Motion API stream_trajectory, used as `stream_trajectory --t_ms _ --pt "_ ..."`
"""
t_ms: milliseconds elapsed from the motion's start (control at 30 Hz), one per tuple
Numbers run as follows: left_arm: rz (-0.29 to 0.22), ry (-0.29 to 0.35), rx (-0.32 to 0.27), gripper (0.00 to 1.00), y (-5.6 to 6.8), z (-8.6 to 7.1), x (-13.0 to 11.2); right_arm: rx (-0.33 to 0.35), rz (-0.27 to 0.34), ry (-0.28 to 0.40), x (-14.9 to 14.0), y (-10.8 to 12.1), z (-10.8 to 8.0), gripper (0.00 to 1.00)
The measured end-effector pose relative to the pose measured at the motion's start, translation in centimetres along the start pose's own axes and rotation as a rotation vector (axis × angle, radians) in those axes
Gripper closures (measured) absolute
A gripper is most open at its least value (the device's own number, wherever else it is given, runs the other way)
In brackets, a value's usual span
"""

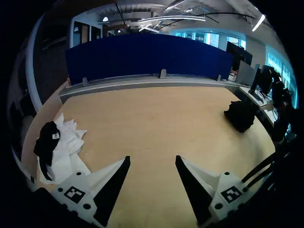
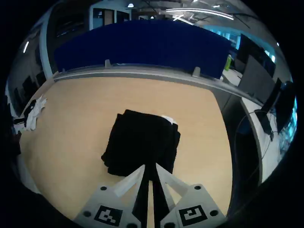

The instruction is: Fold towel

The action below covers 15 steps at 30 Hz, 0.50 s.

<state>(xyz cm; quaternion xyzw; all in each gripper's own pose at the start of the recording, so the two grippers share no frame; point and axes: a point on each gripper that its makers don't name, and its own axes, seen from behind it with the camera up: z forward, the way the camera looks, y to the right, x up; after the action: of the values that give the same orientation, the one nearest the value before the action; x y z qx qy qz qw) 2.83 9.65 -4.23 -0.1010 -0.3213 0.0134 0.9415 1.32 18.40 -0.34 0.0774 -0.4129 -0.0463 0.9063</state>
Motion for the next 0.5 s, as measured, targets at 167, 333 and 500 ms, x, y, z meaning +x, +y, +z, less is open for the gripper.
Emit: stream_trajectory --t_ms 167,333,500 --pt "0.002 0.002 0.001 0.12 0.1 -0.1 0.1 -0.025 0.037 -0.041 -2.7 0.6 0.8 0.95" --pt "0.007 0.001 0.005 0.12 0.2 -0.1 0.2 -0.052 0.068 -0.057 -4.3 0.9 1.9 0.95" --pt "0.014 -0.001 0.009 0.12 0.2 -0.1 0.3 -0.082 0.112 -0.054 -4.8 1.7 3.1 0.95"
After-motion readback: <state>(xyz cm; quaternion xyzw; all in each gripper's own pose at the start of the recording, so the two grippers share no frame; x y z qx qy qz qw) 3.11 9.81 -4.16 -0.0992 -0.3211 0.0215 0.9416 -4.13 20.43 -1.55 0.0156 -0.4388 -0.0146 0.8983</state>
